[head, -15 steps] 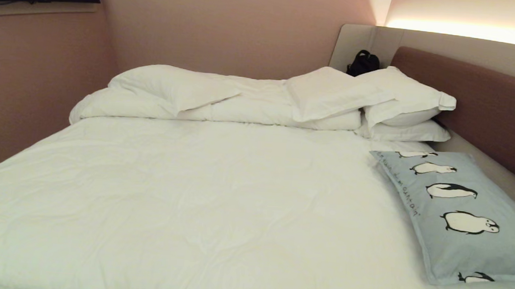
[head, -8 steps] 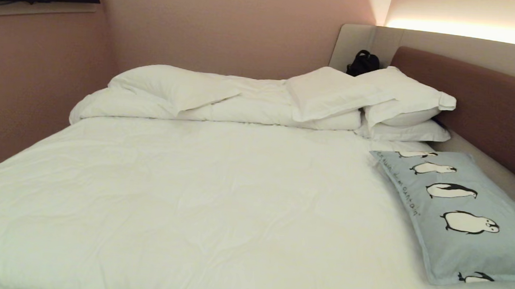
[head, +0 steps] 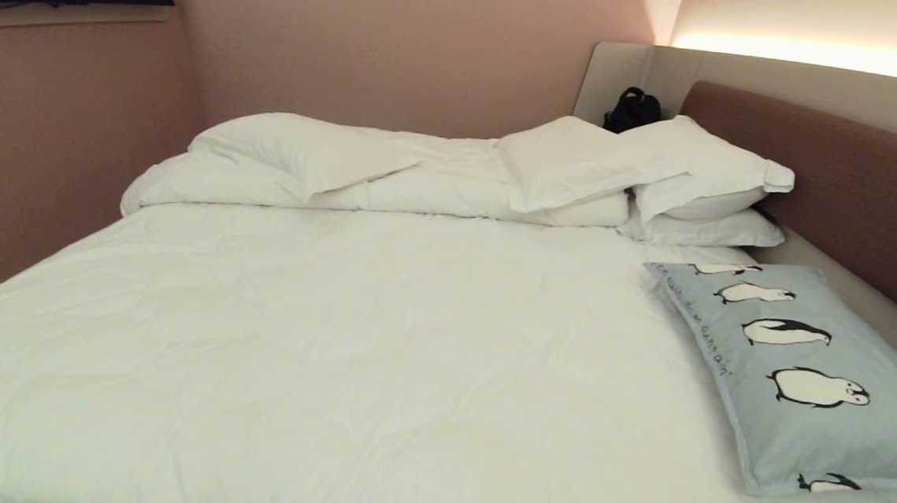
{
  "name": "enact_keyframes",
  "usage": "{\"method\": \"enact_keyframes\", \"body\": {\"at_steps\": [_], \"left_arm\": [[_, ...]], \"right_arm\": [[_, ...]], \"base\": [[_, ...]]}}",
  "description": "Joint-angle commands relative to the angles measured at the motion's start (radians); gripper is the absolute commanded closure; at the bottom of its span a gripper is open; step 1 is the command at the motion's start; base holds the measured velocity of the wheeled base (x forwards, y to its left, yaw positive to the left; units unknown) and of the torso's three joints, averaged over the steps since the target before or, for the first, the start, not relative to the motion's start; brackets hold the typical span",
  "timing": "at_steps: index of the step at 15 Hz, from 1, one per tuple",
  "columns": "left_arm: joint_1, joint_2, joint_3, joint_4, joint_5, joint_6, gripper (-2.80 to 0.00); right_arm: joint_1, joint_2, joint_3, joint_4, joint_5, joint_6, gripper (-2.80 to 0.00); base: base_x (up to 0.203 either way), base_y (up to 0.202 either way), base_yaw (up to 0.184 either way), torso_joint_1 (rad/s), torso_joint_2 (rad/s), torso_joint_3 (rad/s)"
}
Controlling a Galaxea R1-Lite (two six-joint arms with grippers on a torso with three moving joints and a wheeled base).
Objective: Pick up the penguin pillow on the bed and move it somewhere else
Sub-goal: Pick up the pillow
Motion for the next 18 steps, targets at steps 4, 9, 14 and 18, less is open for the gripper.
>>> {"method": "enact_keyframes", "body": {"at_steps": [4, 9, 14, 18], "left_arm": [[0.000, 0.000, 0.000, -0.002, 0.000, 0.000, 0.00], [0.000, 0.000, 0.000, -0.002, 0.000, -0.001, 0.00], [0.000, 0.000, 0.000, -0.002, 0.000, -0.001, 0.00], [0.000, 0.000, 0.000, -0.002, 0.000, 0.000, 0.00]], "right_arm": [[0.043, -0.368, 0.110, -0.168, 0.058, -0.221, 0.00], [0.047, -0.503, 0.130, -0.160, 0.156, -0.258, 0.00], [0.120, -0.574, 0.127, -0.102, 0.225, -0.210, 0.00], [0.121, -0.630, 0.179, -0.092, 0.213, -0.219, 0.00]], "base": [[0.000, 0.000, 0.000, 0.000, 0.00, 0.000], [0.000, 0.000, 0.000, 0.000, 0.00, 0.000], [0.000, 0.000, 0.000, 0.000, 0.00, 0.000], [0.000, 0.000, 0.000, 0.000, 0.00, 0.000]]}}
